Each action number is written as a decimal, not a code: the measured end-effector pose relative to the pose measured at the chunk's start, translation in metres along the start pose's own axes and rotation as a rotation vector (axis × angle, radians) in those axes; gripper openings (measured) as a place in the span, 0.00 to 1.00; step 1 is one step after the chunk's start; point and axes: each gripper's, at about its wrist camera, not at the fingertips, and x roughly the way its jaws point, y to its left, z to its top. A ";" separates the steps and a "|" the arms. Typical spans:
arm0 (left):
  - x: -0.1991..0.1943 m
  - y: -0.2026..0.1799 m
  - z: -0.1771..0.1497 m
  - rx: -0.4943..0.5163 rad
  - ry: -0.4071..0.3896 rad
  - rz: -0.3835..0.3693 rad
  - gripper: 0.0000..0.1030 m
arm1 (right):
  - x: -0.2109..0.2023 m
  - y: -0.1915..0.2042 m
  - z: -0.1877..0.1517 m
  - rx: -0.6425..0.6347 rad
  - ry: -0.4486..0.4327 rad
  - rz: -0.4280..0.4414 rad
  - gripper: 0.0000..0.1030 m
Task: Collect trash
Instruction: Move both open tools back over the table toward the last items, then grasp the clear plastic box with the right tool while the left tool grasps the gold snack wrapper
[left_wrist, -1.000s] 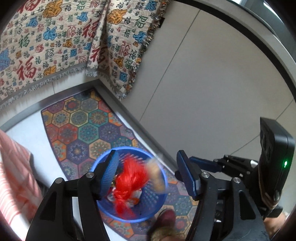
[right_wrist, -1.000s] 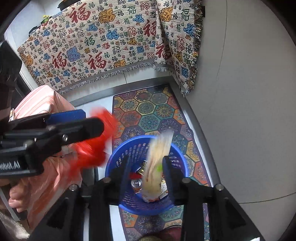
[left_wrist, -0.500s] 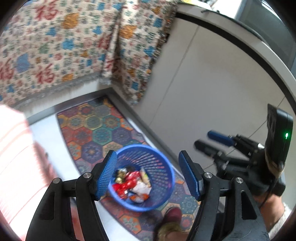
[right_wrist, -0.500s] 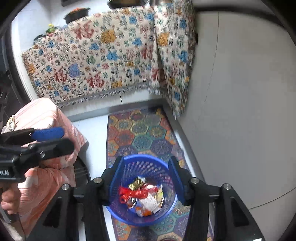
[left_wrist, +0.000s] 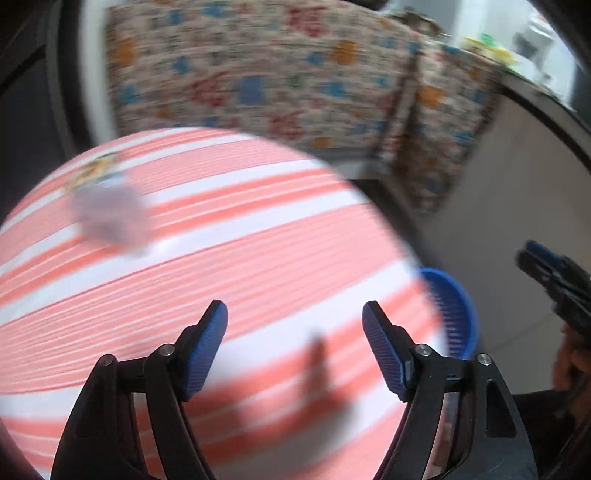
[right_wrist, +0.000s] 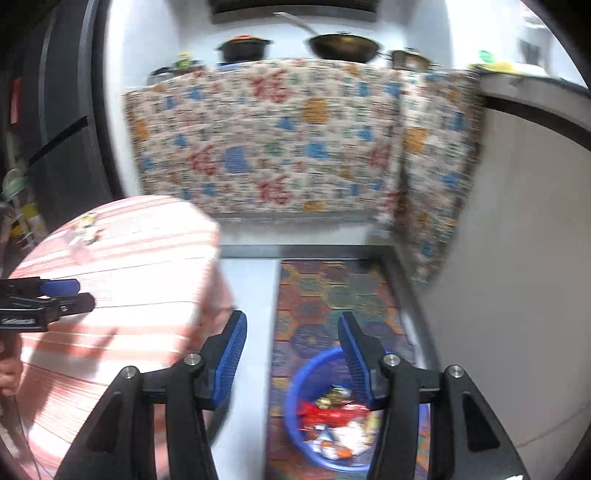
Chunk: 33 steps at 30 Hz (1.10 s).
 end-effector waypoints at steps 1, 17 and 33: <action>0.000 0.016 -0.003 -0.016 -0.001 0.033 0.76 | 0.003 0.012 0.001 -0.011 0.005 0.026 0.52; 0.009 0.186 -0.022 -0.111 0.044 0.259 0.94 | 0.111 0.240 0.001 -0.401 0.190 0.357 0.57; 0.006 0.207 -0.019 -0.107 0.047 0.243 1.00 | 0.191 0.329 0.063 -0.533 0.227 0.493 0.72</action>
